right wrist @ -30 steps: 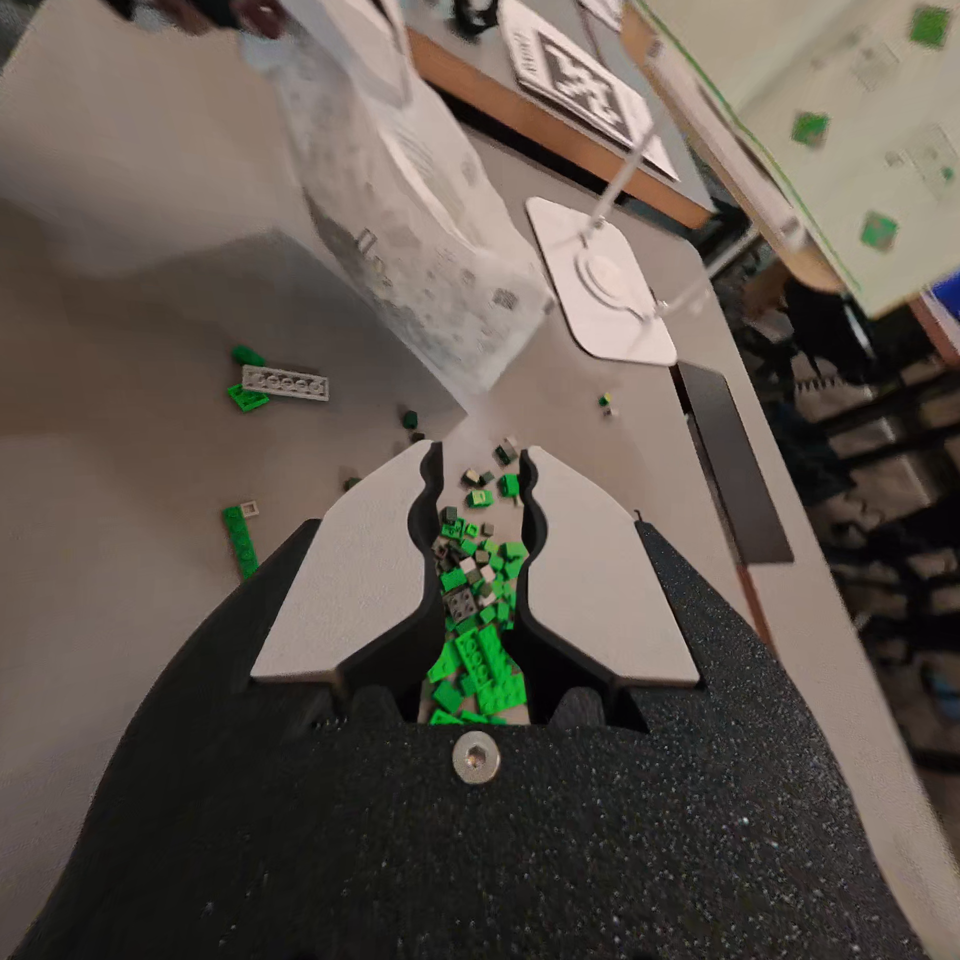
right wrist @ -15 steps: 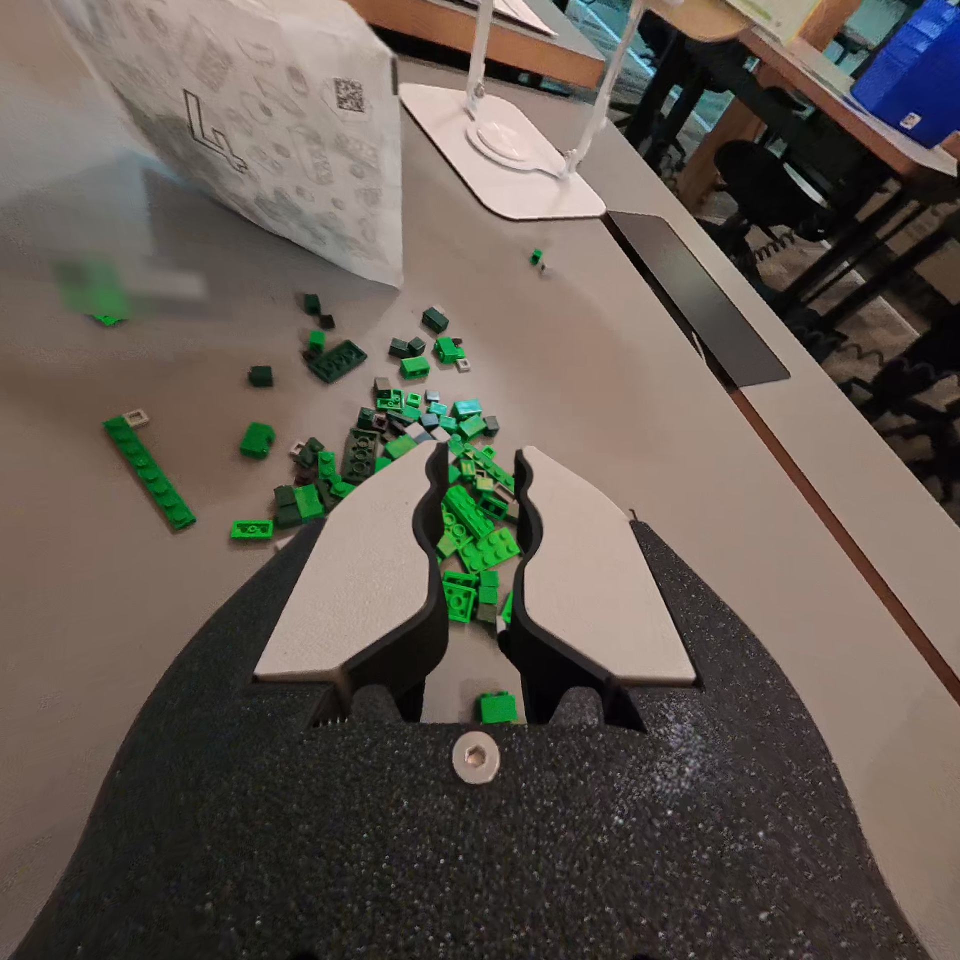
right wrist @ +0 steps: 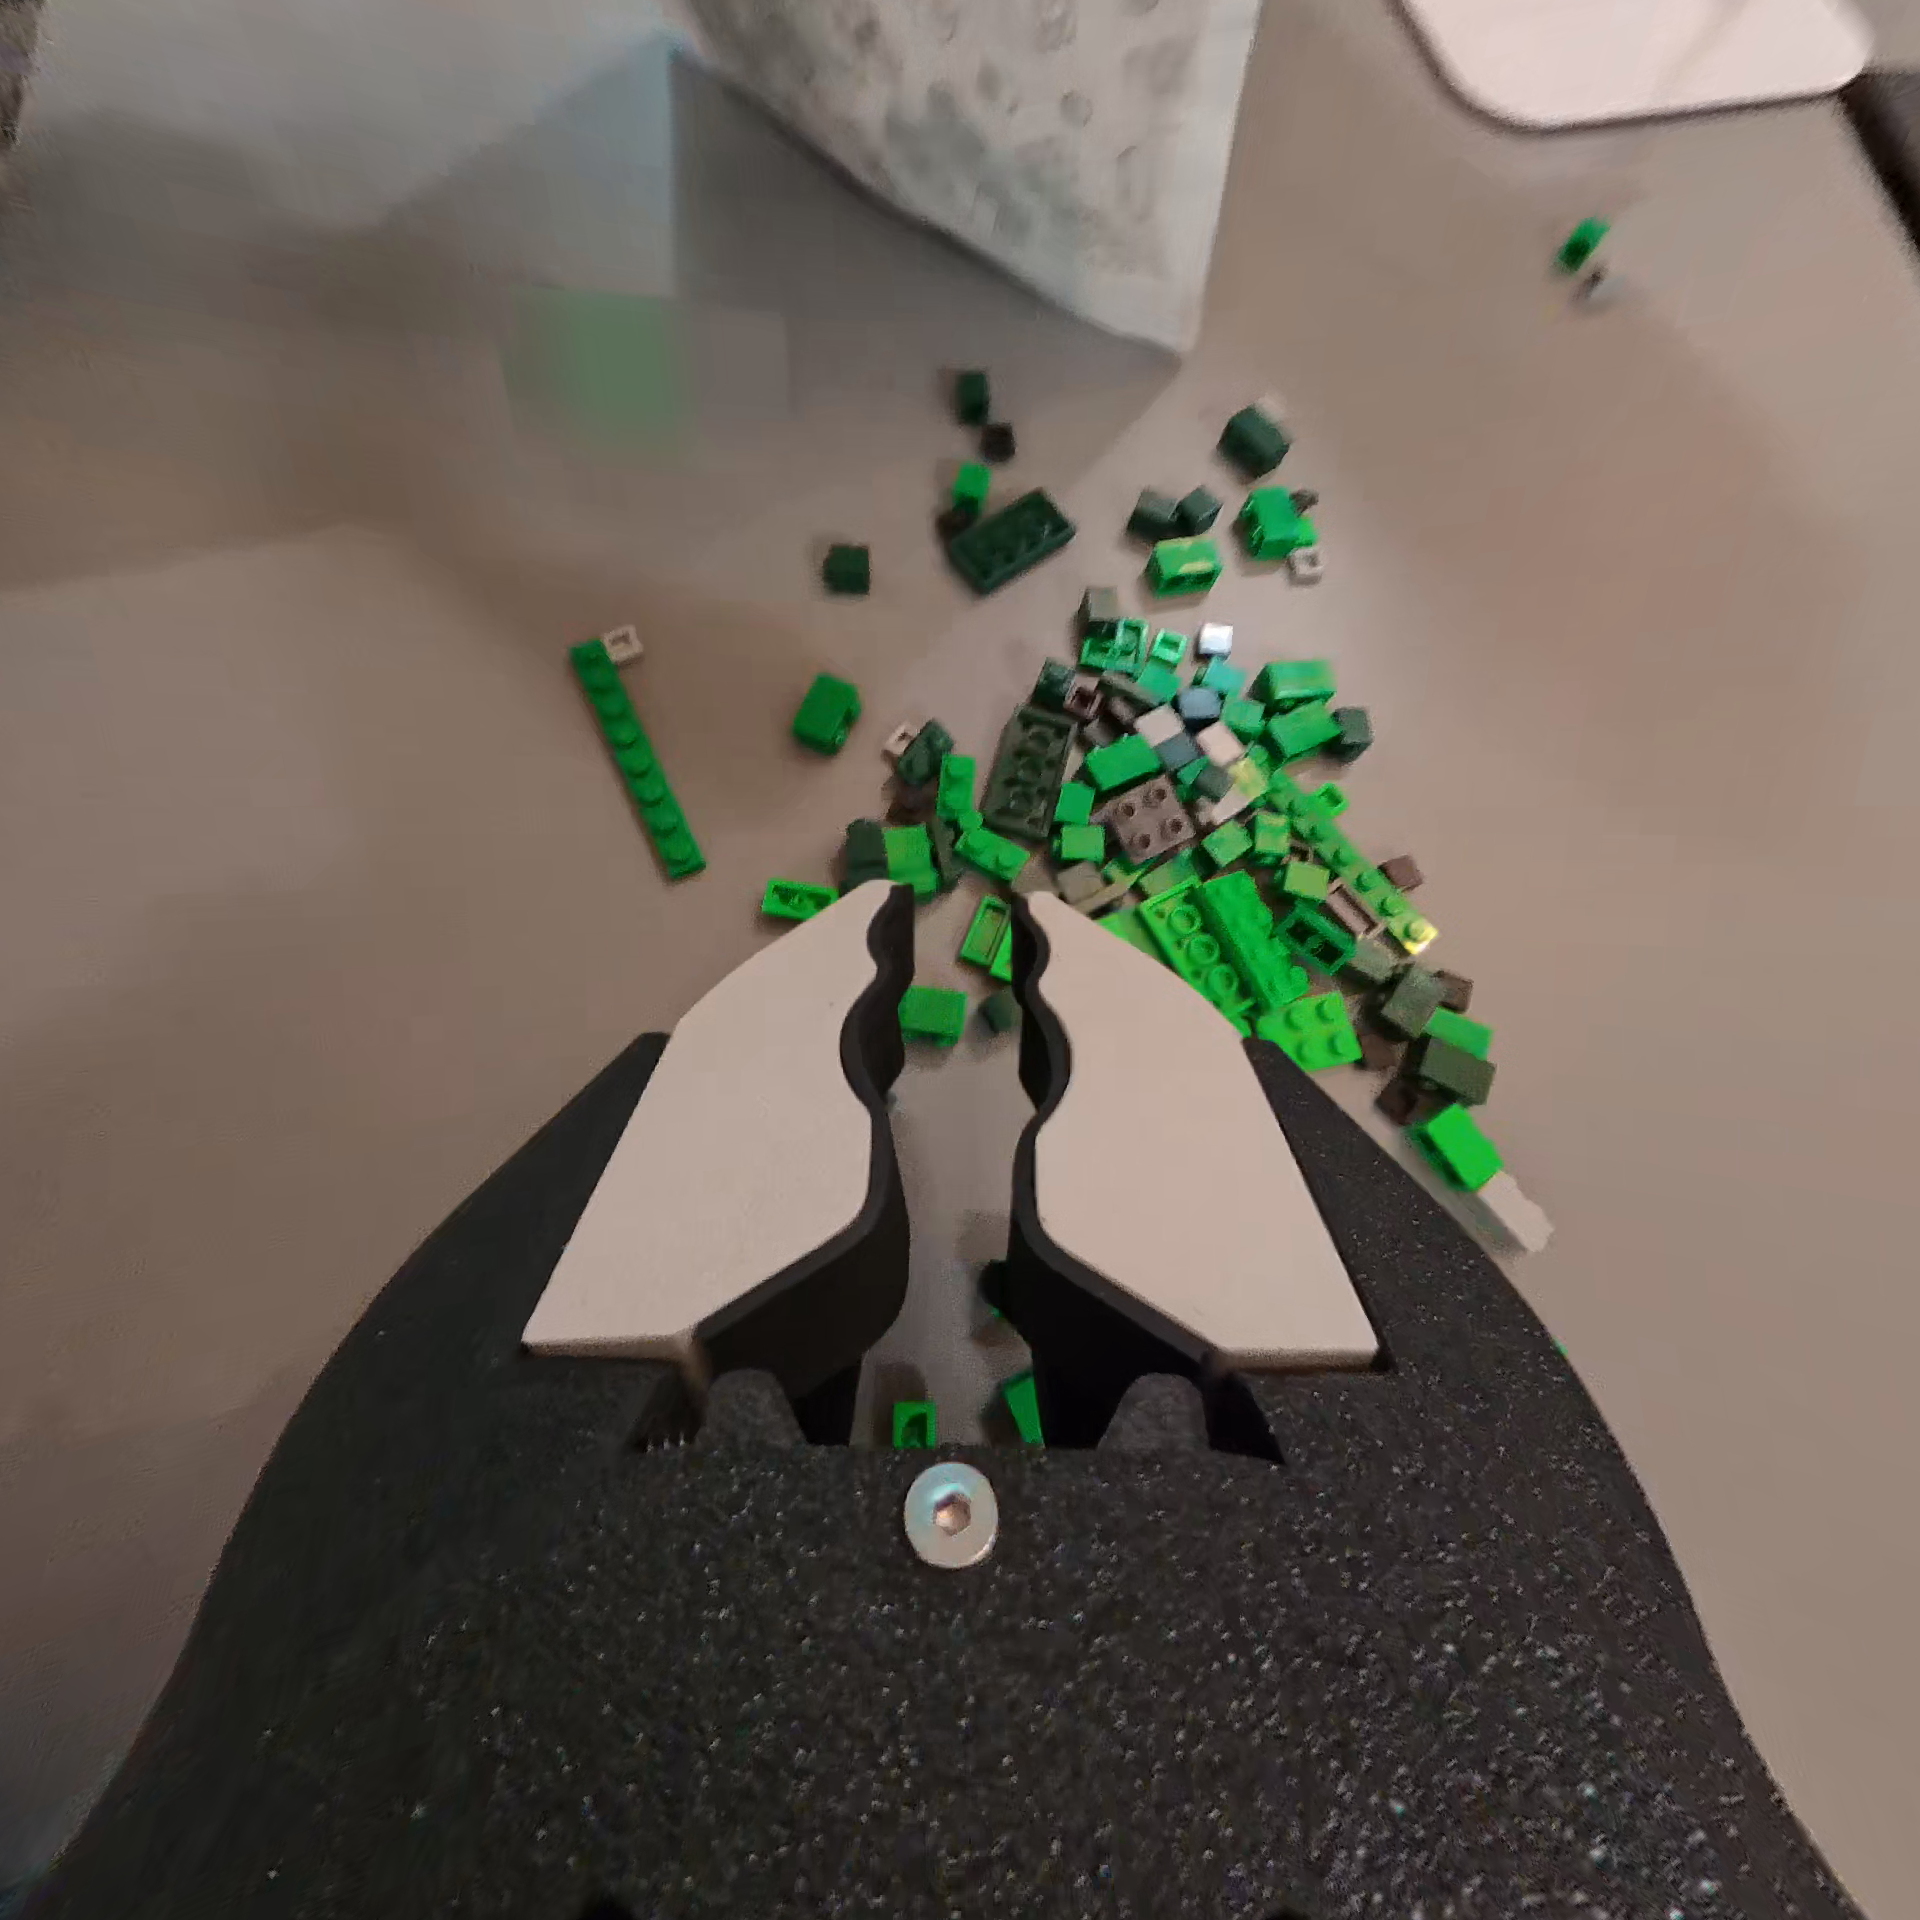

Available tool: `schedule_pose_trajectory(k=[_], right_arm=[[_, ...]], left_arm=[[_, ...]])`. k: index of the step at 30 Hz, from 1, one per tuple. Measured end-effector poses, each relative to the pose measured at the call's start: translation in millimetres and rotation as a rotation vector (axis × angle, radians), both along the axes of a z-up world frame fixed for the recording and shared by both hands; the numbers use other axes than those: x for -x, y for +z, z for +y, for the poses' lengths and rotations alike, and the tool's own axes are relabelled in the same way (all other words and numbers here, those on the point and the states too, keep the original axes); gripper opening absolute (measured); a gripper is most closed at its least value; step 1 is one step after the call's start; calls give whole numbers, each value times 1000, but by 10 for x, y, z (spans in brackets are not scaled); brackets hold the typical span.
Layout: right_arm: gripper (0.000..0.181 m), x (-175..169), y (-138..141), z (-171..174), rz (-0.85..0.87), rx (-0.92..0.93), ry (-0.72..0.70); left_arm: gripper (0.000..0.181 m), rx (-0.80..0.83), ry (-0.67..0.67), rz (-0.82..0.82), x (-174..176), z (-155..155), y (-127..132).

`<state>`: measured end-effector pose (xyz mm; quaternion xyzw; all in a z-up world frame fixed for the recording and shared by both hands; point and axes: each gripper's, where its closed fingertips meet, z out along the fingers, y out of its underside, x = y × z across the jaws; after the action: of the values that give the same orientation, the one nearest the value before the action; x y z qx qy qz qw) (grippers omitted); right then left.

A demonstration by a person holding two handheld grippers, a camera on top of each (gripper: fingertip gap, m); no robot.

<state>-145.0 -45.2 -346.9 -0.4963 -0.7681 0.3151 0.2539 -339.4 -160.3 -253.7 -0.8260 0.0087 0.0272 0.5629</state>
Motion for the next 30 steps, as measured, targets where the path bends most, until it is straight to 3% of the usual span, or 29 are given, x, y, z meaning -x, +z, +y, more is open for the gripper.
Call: schedule_pose_trajectory(k=[12, 30], right_arm=[[15, 15, -81, -89, -36, -42, 51], [17, 261, 125, -146, 171, -70, 68]], left_arm=[[0, -3, -4, -3, 3, -2, 1], [0, -8, -4, 6, 15, -4, 7]])
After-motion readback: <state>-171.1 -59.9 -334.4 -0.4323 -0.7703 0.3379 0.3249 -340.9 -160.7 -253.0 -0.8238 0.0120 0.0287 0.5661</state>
